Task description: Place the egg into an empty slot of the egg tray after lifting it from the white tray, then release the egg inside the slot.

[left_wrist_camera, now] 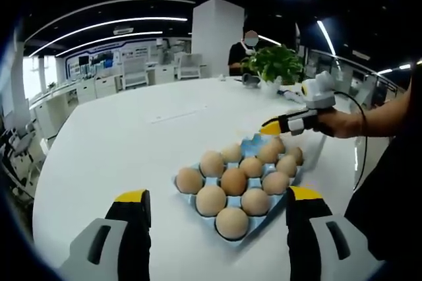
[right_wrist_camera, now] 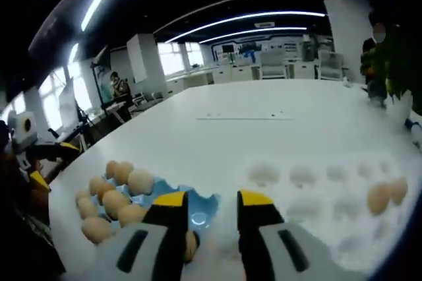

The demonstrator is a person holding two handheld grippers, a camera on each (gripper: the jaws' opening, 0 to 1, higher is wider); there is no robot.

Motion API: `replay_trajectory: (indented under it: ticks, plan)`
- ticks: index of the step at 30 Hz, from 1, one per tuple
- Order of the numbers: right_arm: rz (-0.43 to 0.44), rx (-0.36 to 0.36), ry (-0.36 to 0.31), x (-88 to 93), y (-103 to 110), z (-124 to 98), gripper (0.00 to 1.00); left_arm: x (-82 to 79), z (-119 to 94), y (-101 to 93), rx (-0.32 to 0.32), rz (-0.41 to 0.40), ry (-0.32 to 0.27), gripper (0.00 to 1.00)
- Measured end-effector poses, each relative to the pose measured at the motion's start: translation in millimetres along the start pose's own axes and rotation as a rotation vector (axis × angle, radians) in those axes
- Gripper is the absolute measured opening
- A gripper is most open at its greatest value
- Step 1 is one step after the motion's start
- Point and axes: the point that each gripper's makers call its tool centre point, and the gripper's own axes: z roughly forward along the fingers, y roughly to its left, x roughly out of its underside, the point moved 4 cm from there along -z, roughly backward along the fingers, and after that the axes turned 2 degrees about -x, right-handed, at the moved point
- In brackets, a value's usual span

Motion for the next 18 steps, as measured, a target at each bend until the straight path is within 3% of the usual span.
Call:
replay_trajectory:
  ticks: [10, 18]
  plan:
    - [0.004, 0.082, -0.001, 2.9, -31.5, -19.8, 0.29, -0.4, -0.8, 1.7, -0.011, 0.000, -0.001, 0.84]
    - [0.005, 0.253, -0.053, -6.2, -81.7, -50.4, 0.29, 1.4, -1.5, 1.2, -0.015, 0.000, 0.009, 0.84]
